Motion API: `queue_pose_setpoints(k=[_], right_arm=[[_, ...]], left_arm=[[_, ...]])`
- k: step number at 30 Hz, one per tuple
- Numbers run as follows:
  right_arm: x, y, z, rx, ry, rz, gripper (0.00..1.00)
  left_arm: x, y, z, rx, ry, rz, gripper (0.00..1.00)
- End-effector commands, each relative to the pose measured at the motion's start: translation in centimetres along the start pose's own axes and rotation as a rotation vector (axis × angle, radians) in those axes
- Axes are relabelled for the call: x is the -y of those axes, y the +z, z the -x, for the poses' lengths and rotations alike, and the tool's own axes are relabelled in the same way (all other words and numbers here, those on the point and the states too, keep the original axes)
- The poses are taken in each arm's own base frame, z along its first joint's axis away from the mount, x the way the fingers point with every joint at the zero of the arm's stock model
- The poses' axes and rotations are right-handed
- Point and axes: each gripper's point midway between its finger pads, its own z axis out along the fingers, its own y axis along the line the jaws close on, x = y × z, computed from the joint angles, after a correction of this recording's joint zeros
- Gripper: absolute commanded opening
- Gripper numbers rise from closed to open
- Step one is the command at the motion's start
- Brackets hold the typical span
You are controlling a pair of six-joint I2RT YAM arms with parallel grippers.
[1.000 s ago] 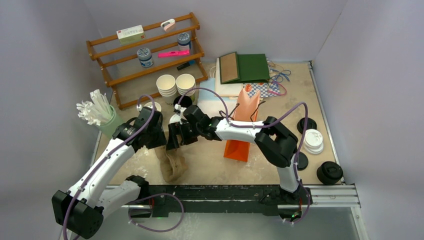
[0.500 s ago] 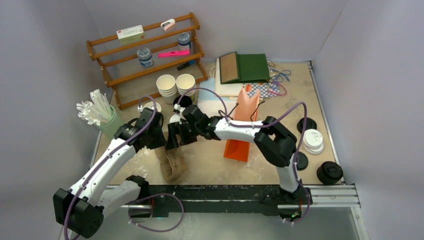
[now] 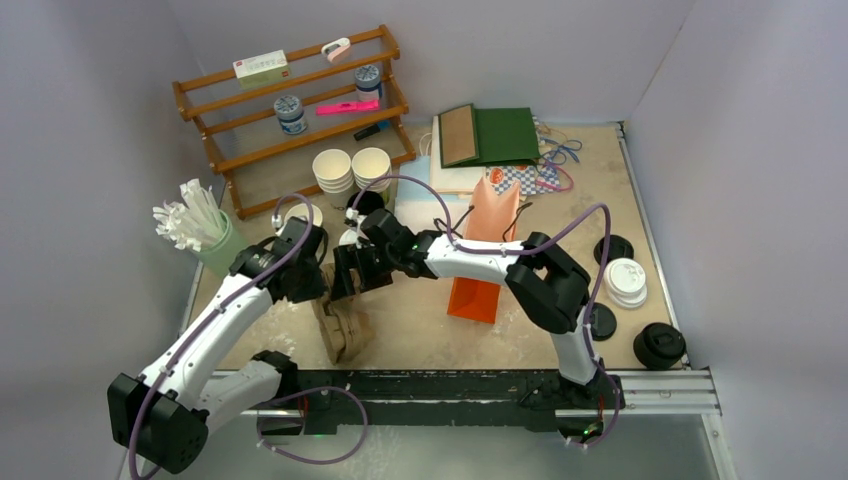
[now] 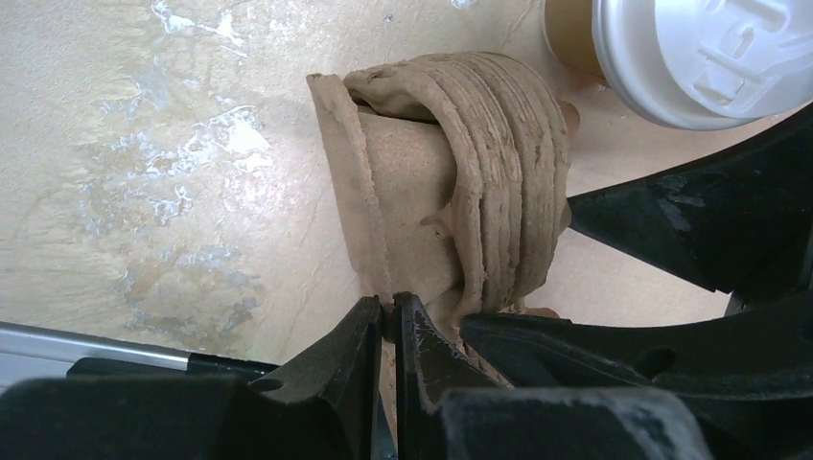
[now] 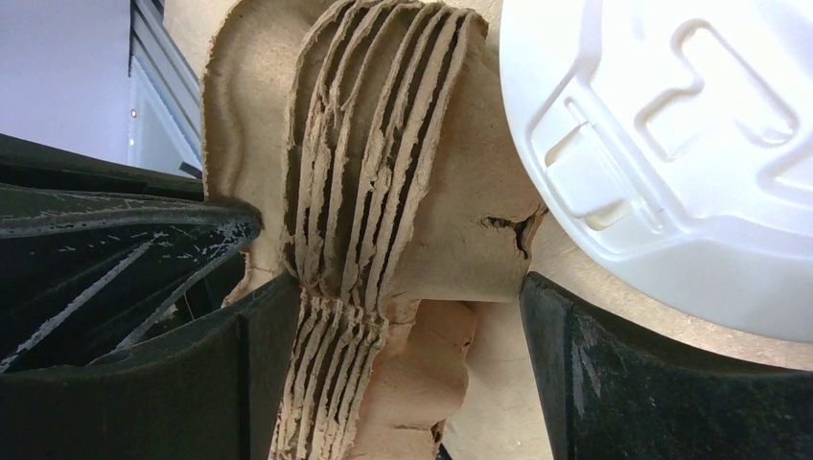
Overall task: Pack the takeout coffee
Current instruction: Pick up the cup tray from the cup tray.
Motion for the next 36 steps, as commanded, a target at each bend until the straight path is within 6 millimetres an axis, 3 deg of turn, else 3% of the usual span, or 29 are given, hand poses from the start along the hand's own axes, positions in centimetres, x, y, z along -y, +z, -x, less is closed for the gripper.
queue_pose_setpoints(k=[1,7,10,15,23,29,36], right_arm=[[1.5,0.1,-0.2,-0.006,0.012,-0.081,0.84],[0.8,-0.6,0.5,0.018,0.012,-0.066,0.81],[-0.2,-1.1,1.2,0.042,0.013,-0.041,0.79],[-1.0,-1.0,1.4,0.033,0.021,-0.003,0.65],[-0.3,-1.9,1.1,0.032,0.09,-0.023,0.47],[1.3,-2.9,0.2,0.019,0.136,-0.001,0.52],[1.2,-3.9,-0.2,0.005,0.144,0.16,0.61]], left_arm=[[-0.7,-0.6,0.8,0.012,0.011,0.045,0.11],[-0.8,-1.3,1.7,0.016,0.015,0.071,0.0],[-2.2,-2.9,2.7,0.036,0.006,0.16,0.0],[-3.8,-6.3,4.7,0.094,-0.046,0.26,0.0],[-5.5,-10.0,7.8,0.226,-0.032,0.334,0.0],[-5.8,-10.8,8.8,0.269,-0.02,0.344,0.0],[-4.8,-10.8,9.7,0.3,-0.011,0.292,0.0]])
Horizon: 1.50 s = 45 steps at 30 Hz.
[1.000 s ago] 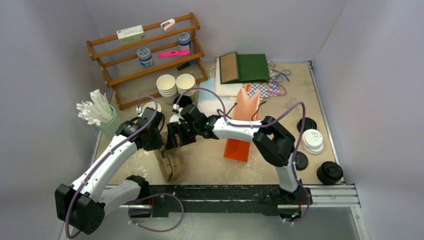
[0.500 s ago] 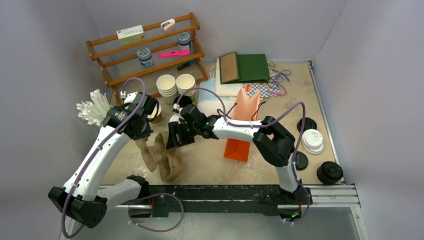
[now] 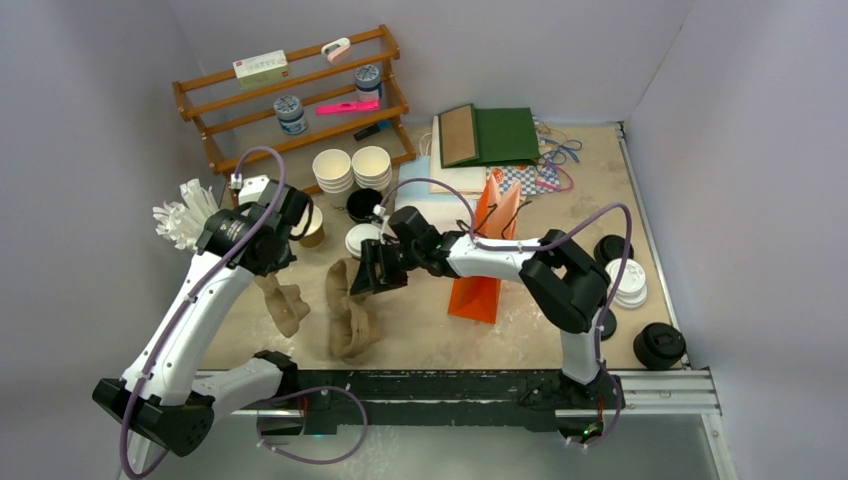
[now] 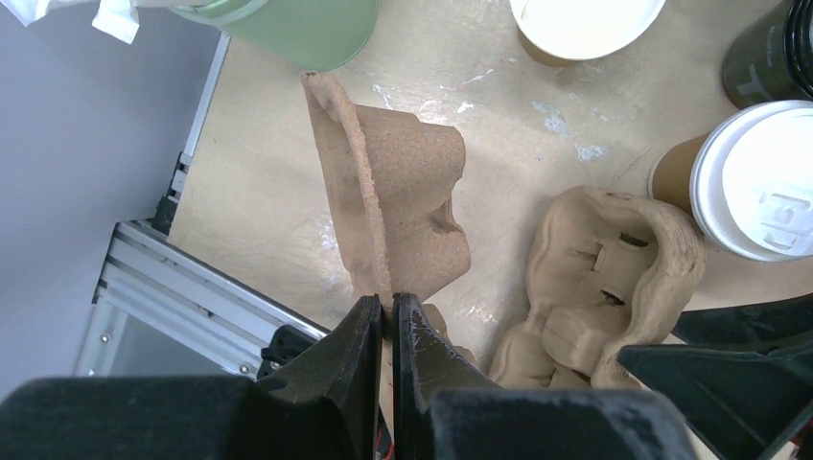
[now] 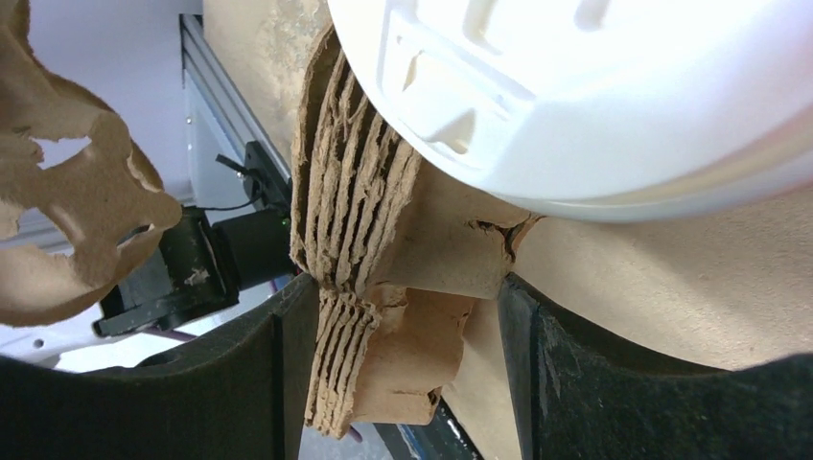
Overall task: Pack the takeout coffee
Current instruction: Pick up the cup tray from the cup tray, then adjust the cup tray at the center of the board.
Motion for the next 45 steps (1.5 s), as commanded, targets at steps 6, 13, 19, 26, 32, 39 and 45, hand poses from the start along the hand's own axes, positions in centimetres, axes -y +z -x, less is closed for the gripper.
queue_pose_setpoints(k=[6,13,19,26,32,39,45], right_arm=[[-2.2,-2.2,2.1,0.069,-0.074,0.082,0.97],[-2.7,-3.2,1.4,0.076,-0.162,-0.096,0.98],[-2.9,-2.4,-1.2,0.006,-0.246,-0.192,0.99],[-1.7,-1.5,-3.6,-0.071,-0.275,-0.283,0.96],[-1.6,-1.9,-4.2,-0.084,-0.282,-0.317,0.73],[-2.4,-3.1,-3.6,-0.045,-0.207,-0.219,0.42],[-1.5,-3.3,-3.5,-0.032,-0.151,-0.024,0.35]], left_arm=[[0.4,-0.6,1.8,0.068,0.0,-0.045,0.0],[0.8,-0.5,1.9,0.068,0.009,-0.057,0.0],[1.1,-0.1,1.6,0.061,0.017,-0.065,0.0],[1.4,0.3,1.3,0.057,0.022,-0.073,0.0],[1.2,0.2,1.3,0.063,0.033,-0.07,0.0],[1.2,-0.1,1.0,0.061,0.021,-0.091,0.0],[0.9,-0.5,1.1,0.069,0.009,-0.096,0.0]])
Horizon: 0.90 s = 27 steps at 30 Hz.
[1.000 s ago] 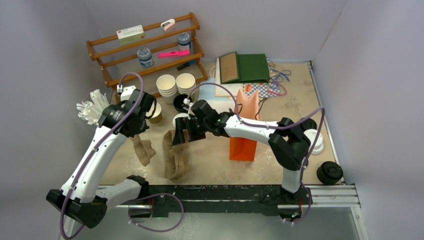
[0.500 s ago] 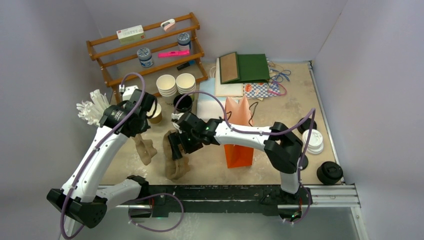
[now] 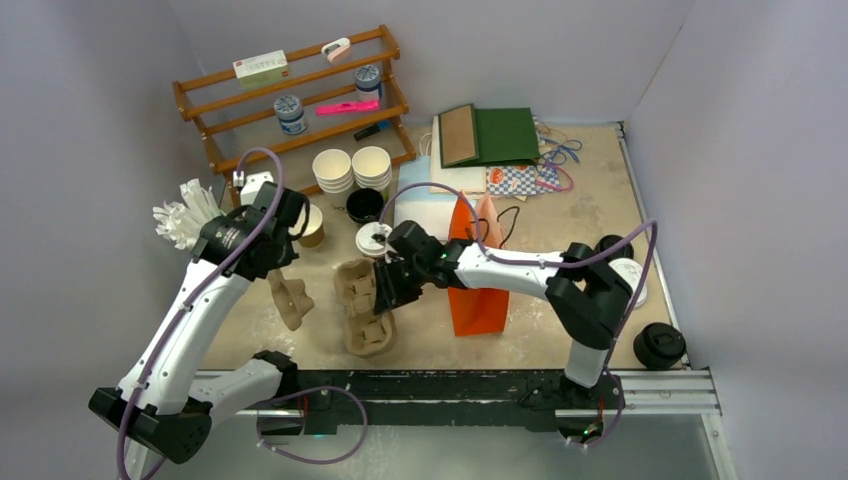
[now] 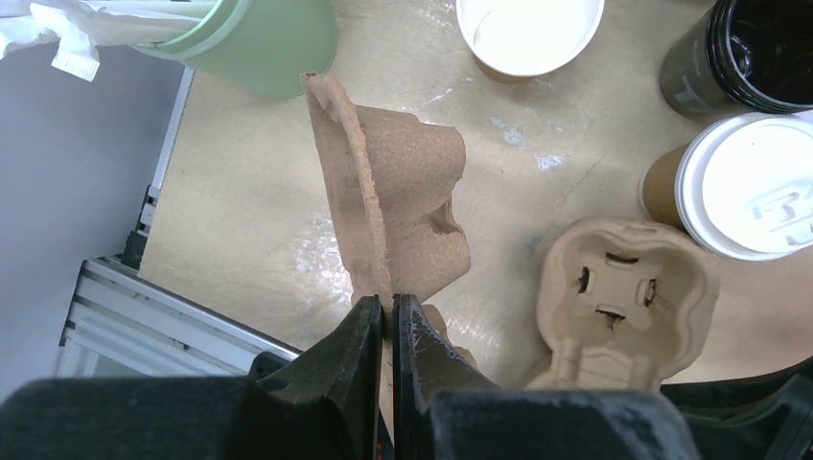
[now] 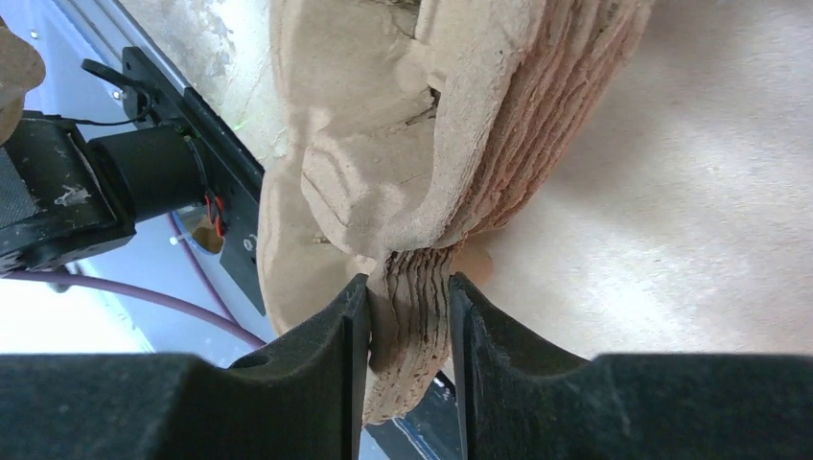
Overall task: Pack the takeout coffee
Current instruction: Adjust the cup tray at the center of the board.
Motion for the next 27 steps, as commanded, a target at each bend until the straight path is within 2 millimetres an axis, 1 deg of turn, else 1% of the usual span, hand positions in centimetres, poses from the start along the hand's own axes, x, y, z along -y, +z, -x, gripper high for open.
queue_pose_setpoints(k=[1,6,9,11,12,14,18,19,20,22,23,25,27], right_arm=[[-1.9,-0.8,2.0,0.071,-0.033,0.164,0.35],[-5.0,0.5,2.6,0.069,-0.117,0.246,0.36],[-6.0,1.5,3.3,0.075,-0.14,0.241,0.36],[-6.6,2.1,4.1,0.083,-0.142,0.241,0.36],[-6.9,2.4,4.9,0.095,-0.137,0.242,0.34],[-7.1,3.2,5.7,0.107,-0.119,0.234,0.34],[-8.0,4.5,7.7,0.144,-0.105,0.251,0.36],[-8.1,4.9,8.1,0.145,-0.097,0.246,0.4],[-8.2,5.3,8.5,0.146,-0.093,0.237,0.51],[-8.3,5.1,9.2,0.152,-0.101,0.213,0.75],[-8.5,4.6,9.4,0.163,-0.11,0.21,0.82],[-9.2,3.1,9.5,0.181,-0.115,0.225,0.91],[-9.9,1.3,9.7,0.2,-0.122,0.236,0.96]], left_arm=[[-0.4,-0.5,0.4,0.023,-0.007,-0.007,0.0],[-1.7,-1.5,1.4,0.06,-0.014,0.031,0.0],[-3.0,-2.4,2.4,0.096,-0.018,0.075,0.0],[-3.7,-3.0,3.0,0.12,-0.024,0.1,0.0],[-3.9,-3.3,3.3,0.128,-0.027,0.106,0.0],[-4.2,-3.6,3.7,0.141,-0.033,0.114,0.0],[-4.4,-3.8,4.1,0.155,-0.038,0.121,0.0],[-4.4,-3.8,4.1,0.156,-0.036,0.12,0.0],[-4.2,-3.7,4.2,0.155,-0.034,0.117,0.0],[-3.8,-3.6,4.3,0.151,-0.027,0.105,0.0],[-3.6,-3.5,4.3,0.148,-0.023,0.098,0.0],[-3.2,-3.3,4.3,0.141,-0.017,0.089,0.0],[-2.9,-3.1,4.2,0.131,-0.009,0.081,0.0]])
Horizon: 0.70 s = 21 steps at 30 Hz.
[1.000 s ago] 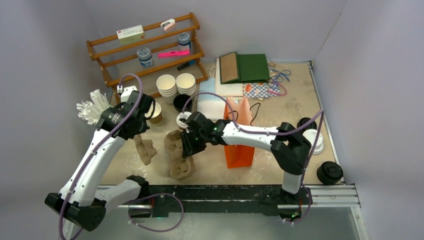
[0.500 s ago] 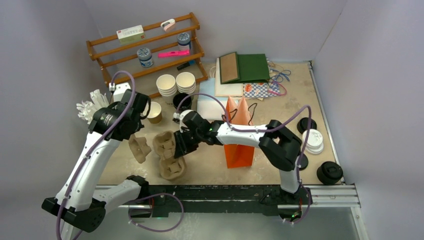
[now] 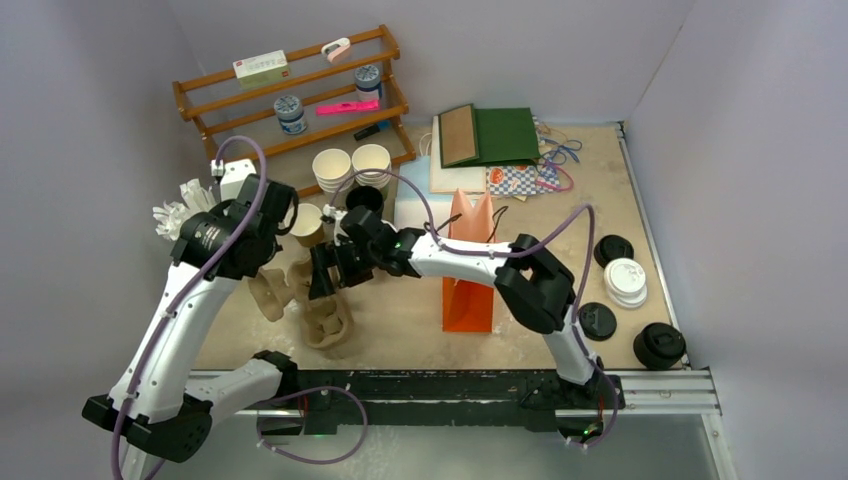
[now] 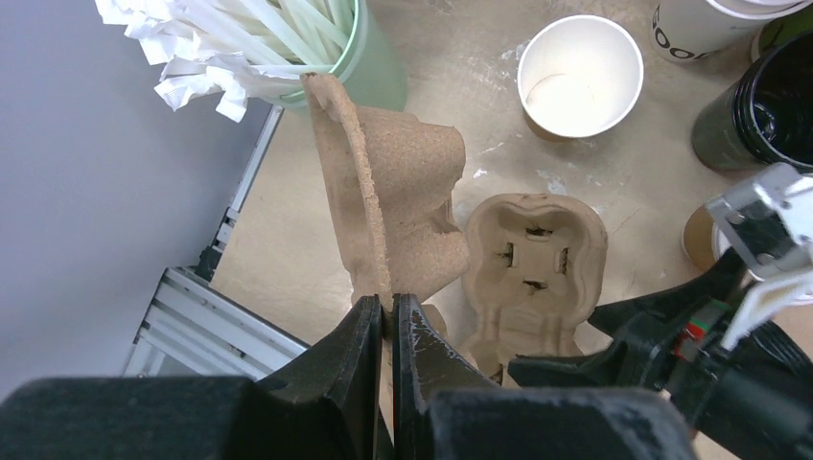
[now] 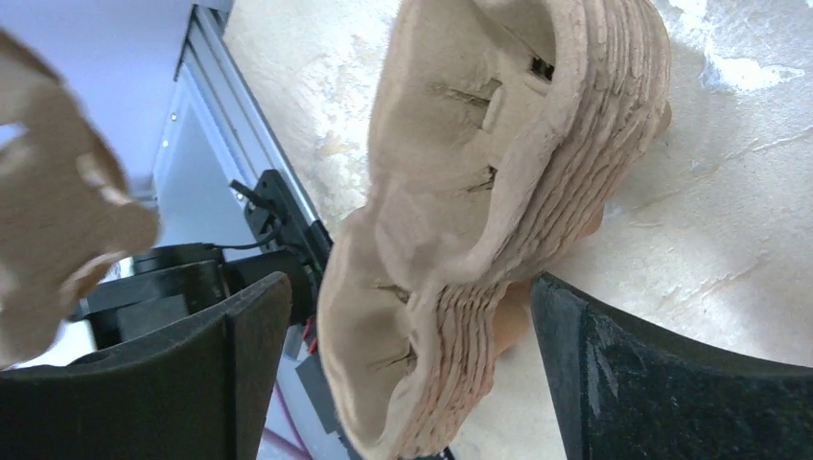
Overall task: Pack the takeout coffee
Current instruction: Adjust the cup tray at the center of the board.
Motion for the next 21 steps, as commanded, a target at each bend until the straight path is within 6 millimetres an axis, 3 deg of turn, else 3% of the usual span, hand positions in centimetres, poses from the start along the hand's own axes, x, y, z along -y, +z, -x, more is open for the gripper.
queue_pose_setpoints(k=[1,10,16,21], right_arm=[[-4.0,-4.5,3.2,0.094,-0.052,0.04,0.97],[-7.1,-10.6,5.7,0.173,-0.145,0.043,0.99],[-10.8,-16.5,10.3,0.315,-0.232,0.106,0.99],[-11.0,-22.5,13.8,0.453,-0.229,0.077,0.98]], left_arm=[[0.4,-0.1,0.9,0.017,0.006,-0.018,0.0],[2.9,-0.1,0.3,-0.029,0.011,-0.128,0.0],[5.9,-0.7,-0.9,-0.103,0.013,-0.286,0.0],[9.0,-1.7,-1.8,-0.173,-0.025,-0.439,0.0]])
